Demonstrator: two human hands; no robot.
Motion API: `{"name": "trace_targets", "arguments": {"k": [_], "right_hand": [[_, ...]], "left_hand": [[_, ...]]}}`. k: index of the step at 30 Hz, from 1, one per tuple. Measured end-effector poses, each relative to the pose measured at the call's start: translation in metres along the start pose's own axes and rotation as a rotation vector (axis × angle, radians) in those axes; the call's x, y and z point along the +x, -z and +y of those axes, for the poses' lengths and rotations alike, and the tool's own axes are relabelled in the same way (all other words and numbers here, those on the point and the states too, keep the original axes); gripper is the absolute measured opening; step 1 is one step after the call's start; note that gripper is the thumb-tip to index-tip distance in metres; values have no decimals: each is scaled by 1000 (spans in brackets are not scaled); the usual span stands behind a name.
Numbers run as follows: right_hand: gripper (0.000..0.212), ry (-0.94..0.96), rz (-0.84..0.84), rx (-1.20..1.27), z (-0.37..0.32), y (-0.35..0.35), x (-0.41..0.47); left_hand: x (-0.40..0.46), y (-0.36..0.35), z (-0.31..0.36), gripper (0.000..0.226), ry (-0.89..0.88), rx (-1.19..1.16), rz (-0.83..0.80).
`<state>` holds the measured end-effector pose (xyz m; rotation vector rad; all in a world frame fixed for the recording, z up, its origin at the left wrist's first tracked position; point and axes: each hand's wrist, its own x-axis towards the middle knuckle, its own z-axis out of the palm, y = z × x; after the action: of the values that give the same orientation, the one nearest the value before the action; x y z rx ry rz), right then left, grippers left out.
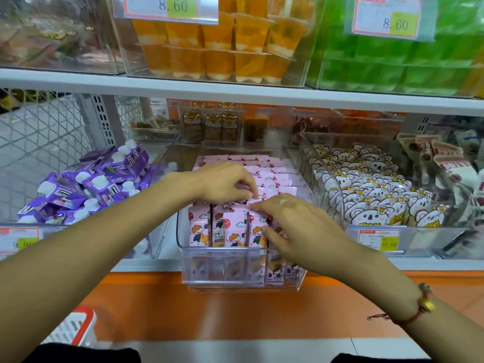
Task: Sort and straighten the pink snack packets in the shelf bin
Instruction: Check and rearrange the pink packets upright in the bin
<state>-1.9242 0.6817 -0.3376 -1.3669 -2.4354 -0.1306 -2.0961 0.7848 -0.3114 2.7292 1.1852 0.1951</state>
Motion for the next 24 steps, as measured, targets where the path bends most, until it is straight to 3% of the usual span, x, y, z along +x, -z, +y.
{"name": "trace_targets", "arguments": {"k": [3,5,10,16,19,24], "right_hand": [[48,-58,139,126,4,12,1],[39,-81,207,104,6,16,1],[37,-24,-10,-155,-2,4,-5],[32,-45,-2,-185,-3,5,-4],[34,-54,-15,-182,-3,5,-4],[34,-46,0,-179,-2,5,-4]], "left_hand": [[-4,3,-2,19,-16,-55,96],[-7,5,1,21,-56,-59,89],[-3,6,10,20,-50,93,-30],[2,1,17,9,46,-89,-45],[-1,2,19,5,89,-274,68],[-17,11,29,3,229,-706,479]]}}
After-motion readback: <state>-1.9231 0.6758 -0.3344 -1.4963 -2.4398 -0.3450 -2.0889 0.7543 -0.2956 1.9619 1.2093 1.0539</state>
